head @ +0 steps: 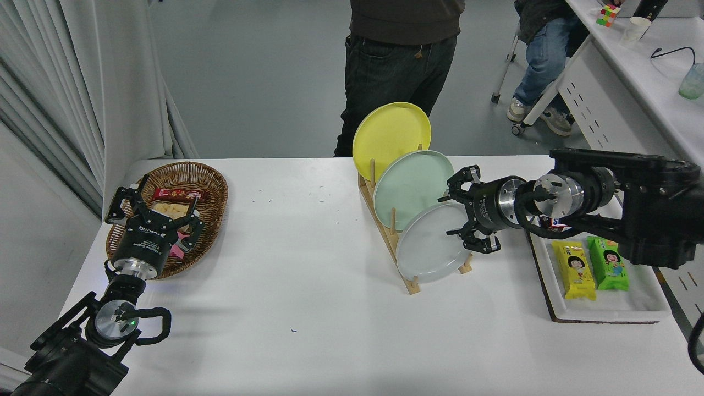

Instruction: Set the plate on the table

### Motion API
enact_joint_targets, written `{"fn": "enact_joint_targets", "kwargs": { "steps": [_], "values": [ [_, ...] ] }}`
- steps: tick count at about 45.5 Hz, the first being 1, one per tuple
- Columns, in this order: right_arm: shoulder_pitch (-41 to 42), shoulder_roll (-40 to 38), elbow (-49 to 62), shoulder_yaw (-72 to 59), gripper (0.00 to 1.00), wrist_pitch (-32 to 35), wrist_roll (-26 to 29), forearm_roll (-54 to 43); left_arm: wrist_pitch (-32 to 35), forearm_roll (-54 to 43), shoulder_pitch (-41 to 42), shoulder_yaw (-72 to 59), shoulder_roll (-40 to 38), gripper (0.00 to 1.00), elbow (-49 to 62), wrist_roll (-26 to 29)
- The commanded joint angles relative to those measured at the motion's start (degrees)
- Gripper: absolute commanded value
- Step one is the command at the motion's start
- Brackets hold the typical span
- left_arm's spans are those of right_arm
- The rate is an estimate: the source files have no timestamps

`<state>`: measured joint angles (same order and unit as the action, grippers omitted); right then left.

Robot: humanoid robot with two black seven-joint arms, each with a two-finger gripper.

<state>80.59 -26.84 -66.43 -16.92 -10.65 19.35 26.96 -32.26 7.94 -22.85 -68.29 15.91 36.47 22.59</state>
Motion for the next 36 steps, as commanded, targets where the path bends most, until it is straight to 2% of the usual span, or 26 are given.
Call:
{"fn": "enact_joint_targets", "kwargs": {
  "steps": [1, 36],
  "values": [
    [-0.3, 0.6, 1.0, 1.4, 0.6, 0.4, 0.0, -0.2, 0.0, 0.1, 0.0, 0.0, 0.0, 0.98, 0.0, 0.0],
    [-1.8, 0.7, 2.8, 3.6, 0.58, 2.6, -0.7, -3.1, 0.0, 0.1, 0.0, 0.0, 0.0, 0.98, 0.0, 0.0]
  ]
}}
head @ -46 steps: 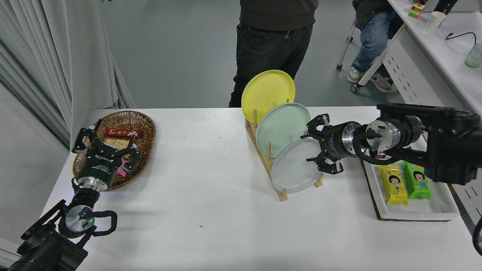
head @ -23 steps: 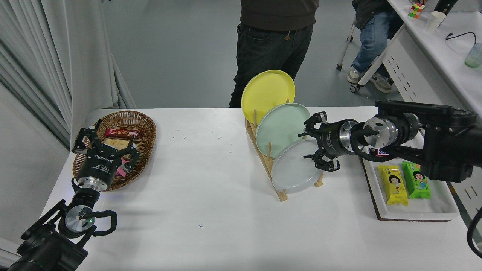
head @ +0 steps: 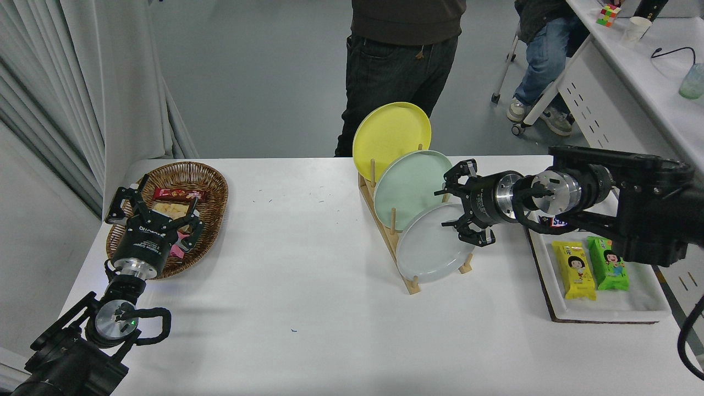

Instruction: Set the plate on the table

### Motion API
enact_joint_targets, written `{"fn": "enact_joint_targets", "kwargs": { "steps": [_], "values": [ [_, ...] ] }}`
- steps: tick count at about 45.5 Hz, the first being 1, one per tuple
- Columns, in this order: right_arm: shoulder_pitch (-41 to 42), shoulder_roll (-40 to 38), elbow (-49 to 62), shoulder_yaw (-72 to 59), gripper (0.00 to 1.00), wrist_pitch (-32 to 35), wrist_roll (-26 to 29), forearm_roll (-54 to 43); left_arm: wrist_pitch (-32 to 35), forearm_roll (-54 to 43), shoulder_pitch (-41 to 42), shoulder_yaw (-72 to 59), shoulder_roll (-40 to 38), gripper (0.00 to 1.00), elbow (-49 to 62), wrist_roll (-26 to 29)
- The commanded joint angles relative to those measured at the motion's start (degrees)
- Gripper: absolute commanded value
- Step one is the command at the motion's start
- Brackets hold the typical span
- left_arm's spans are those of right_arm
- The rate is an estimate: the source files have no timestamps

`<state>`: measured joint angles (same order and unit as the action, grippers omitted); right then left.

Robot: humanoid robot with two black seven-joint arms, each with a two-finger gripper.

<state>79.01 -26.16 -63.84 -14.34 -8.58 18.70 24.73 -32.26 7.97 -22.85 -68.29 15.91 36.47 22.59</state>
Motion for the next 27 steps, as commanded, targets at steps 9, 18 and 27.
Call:
{"fn": "enact_joint_targets", "kwargs": {
  "steps": [9, 18, 27],
  "values": [
    [-0.6, 0.1, 0.2, 2.0, 0.56, 1.0, -0.1, -1.4, 0.0, 0.0, 0.0, 0.0, 0.0, 0.98, 0.0, 0.0],
    [-1.1, 0.0, 1.3, 2.0, 0.54, 3.7, -0.2, -2.6, 0.0, 0.0, 0.0, 0.0, 0.0, 0.98, 0.0, 0.0],
    [-1.3, 0.1, 1.6, 2.0, 0.53, 3.7, -0.2, -2.8, 0.0, 0.0, 0.0, 0.0, 0.0, 0.98, 0.0, 0.0]
  ]
}}
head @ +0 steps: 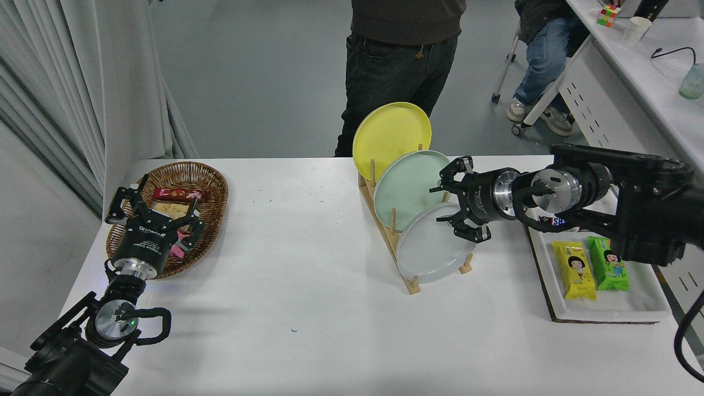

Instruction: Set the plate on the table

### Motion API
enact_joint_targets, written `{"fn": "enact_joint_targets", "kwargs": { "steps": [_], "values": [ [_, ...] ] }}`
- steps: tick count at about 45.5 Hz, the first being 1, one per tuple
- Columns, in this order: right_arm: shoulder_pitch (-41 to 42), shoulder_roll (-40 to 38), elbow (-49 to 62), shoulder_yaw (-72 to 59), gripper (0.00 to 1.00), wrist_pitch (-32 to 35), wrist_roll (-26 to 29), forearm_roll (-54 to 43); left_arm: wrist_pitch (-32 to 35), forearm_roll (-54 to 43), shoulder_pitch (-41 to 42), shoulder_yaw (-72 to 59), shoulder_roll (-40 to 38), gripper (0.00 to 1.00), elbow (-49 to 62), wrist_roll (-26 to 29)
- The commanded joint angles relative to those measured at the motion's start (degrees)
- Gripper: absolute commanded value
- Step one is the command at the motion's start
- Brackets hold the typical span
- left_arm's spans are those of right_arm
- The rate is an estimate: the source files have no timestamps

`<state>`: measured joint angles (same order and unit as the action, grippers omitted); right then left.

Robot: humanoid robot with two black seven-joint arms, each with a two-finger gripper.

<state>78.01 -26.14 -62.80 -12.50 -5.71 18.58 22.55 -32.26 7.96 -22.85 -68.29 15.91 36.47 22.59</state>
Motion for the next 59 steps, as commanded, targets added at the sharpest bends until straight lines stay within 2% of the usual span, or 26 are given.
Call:
{"fn": "enact_joint_targets", "kwargs": {
  "steps": [1, 16, 26, 34, 46, 59],
  "values": [
    [-0.3, 0.0, 0.7, 0.2, 0.53, 0.8, 0.0, -0.6, 0.0, -0.1, 0.0, 0.0, 0.0, 0.98, 0.0, 0.0],
    [-0.4, 0.1, 1.3, 0.1, 0.46, 0.8, 0.1, -0.6, 0.0, 0.0, 0.0, 0.0, 0.0, 0.98, 0.0, 0.0],
    [-0.4, 0.0, 1.1, 0.1, 0.46, 1.2, 0.1, -0.5, 0.0, -0.1, 0.0, 0.0, 0.0, 0.98, 0.0, 0.0],
    [-0.7, -0.1, 1.0, 0.1, 0.44, 5.3, 0.0, -0.7, 0.0, 0.0, 0.0, 0.0, 0.0, 0.98, 0.0, 0.0],
    [-0.8, 0.0, 0.9, 0.1, 0.4, 5.4, 0.0, -1.4, 0.0, 0.0, 0.0, 0.0, 0.0, 0.98, 0.0, 0.0],
    [-1.1, 0.0, 1.0, 0.1, 0.4, 5.3, -3.3, -2.2, 0.0, 0.0, 0.0, 0.0, 0.0, 0.98, 0.0, 0.0]
  ]
}}
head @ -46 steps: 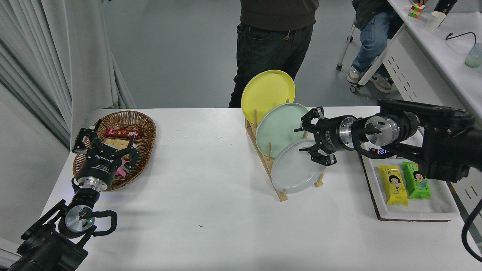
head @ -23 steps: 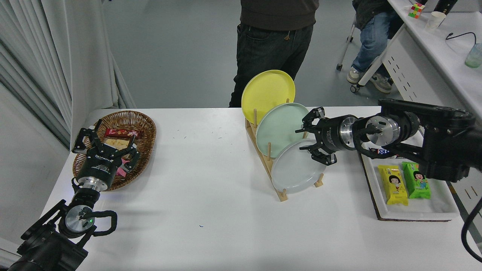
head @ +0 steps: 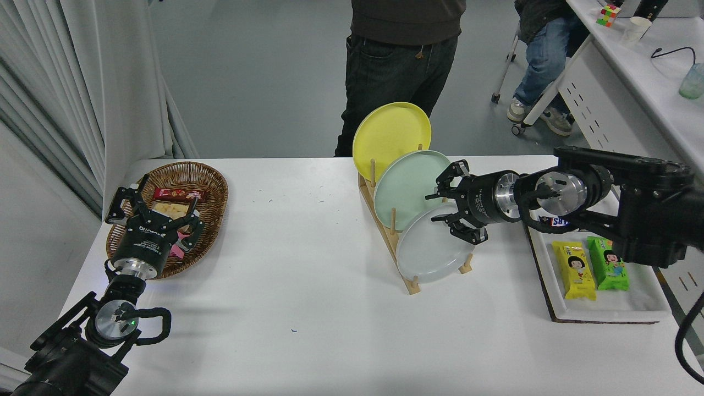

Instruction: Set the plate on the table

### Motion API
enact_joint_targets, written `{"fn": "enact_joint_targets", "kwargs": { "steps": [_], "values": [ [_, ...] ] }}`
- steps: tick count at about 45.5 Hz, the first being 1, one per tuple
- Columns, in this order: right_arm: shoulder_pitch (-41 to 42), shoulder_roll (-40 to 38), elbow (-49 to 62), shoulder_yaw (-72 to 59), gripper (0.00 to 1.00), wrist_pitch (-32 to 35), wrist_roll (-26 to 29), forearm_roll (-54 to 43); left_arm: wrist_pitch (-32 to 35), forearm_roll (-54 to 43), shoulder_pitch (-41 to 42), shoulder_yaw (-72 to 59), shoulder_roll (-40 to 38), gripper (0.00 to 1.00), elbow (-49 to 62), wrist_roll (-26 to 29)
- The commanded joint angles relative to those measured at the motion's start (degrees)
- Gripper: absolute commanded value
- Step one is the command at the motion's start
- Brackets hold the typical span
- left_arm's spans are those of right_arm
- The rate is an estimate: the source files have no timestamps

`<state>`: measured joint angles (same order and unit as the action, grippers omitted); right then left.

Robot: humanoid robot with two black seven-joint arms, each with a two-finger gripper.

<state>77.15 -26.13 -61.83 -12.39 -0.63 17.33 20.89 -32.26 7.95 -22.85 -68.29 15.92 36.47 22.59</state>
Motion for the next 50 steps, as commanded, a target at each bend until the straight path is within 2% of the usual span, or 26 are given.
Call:
{"fn": "enact_joint_targets", "kwargs": {
  "steps": [1, 50],
  "values": [
    [-0.2, 0.0, 0.0, 0.0, 0.4, 0.1, -2.4, -0.5, 0.0, 0.0, 0.0, 0.0, 0.0, 0.98, 0.0, 0.0],
    [0.2, -0.6, -0.1, -1.0, 0.36, -0.8, -2.2, -0.3, 0.0, 0.0, 0.0, 0.0, 0.0, 0.98, 0.0, 0.0]
  ]
}}
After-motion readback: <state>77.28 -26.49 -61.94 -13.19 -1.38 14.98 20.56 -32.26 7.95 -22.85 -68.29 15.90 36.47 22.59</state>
